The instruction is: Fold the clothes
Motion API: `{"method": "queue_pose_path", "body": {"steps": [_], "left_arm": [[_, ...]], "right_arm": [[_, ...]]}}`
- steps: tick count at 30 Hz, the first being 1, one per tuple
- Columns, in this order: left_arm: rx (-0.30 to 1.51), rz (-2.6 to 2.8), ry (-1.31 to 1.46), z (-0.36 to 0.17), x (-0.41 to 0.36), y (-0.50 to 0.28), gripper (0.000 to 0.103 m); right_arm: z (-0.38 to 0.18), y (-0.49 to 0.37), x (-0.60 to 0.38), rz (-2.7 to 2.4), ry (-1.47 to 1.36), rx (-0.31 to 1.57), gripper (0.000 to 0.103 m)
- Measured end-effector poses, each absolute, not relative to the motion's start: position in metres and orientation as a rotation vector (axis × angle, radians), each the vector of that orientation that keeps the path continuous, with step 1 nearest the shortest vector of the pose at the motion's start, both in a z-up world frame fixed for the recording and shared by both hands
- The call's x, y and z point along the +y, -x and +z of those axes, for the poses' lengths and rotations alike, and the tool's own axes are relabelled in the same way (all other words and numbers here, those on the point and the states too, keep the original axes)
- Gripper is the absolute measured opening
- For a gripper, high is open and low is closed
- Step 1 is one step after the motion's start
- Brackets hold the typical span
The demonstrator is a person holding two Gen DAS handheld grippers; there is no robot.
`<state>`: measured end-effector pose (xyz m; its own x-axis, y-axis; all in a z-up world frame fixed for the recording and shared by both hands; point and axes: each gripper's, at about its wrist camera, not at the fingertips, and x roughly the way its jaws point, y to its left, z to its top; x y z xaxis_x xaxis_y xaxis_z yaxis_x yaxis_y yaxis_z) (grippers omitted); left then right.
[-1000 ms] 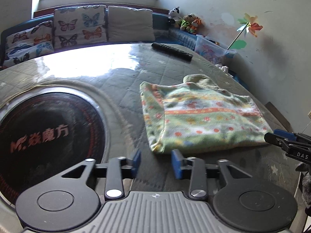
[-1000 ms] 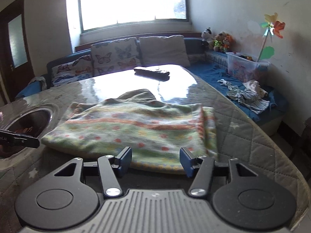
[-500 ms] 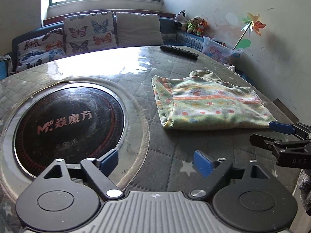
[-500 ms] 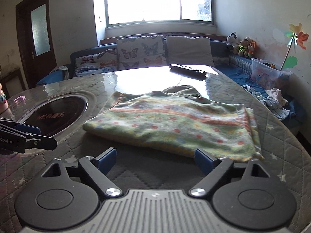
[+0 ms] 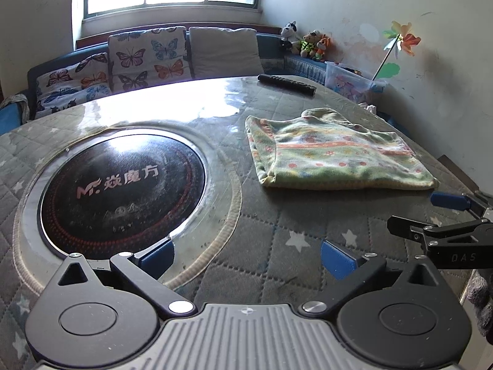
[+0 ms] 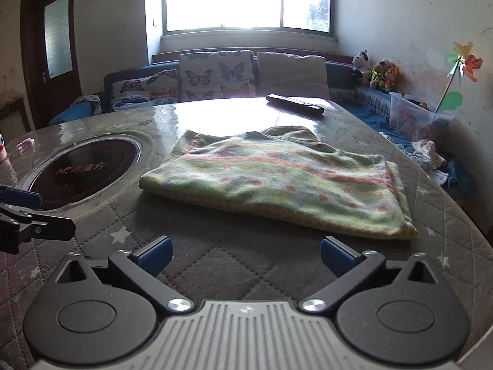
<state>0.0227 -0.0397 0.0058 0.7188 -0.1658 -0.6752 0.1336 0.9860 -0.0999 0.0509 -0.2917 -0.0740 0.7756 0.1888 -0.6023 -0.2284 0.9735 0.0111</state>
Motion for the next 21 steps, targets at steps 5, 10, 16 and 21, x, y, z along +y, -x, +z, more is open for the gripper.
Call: {"method": "queue_pose_path", "body": {"steps": [5, 10, 16, 21], "left_arm": [[0.752, -0.16, 0.05, 0.003, -0.04, -0.014, 0.103], [0.75, -0.149, 0.033, 0.001, -0.042, -0.009, 0.103], [0.753, -0.153, 0.025, 0.0, -0.046, -0.006, 0.103], [0.756, -0.15, 0.023, -0.001, -0.048, -0.005, 0.103]], "right_arm": [[-0.078, -0.047, -0.293, 0.208, 0.069, 0.657, 0.103], [-0.08, -0.044, -0.292, 0.192, 0.055, 0.664, 0.103], [-0.081, -0.043, -0.289, 0.167, 0.055, 0.673, 0.103], [-0.081, -0.044, -0.288, 0.154, 0.053, 0.678, 0.103]]}}
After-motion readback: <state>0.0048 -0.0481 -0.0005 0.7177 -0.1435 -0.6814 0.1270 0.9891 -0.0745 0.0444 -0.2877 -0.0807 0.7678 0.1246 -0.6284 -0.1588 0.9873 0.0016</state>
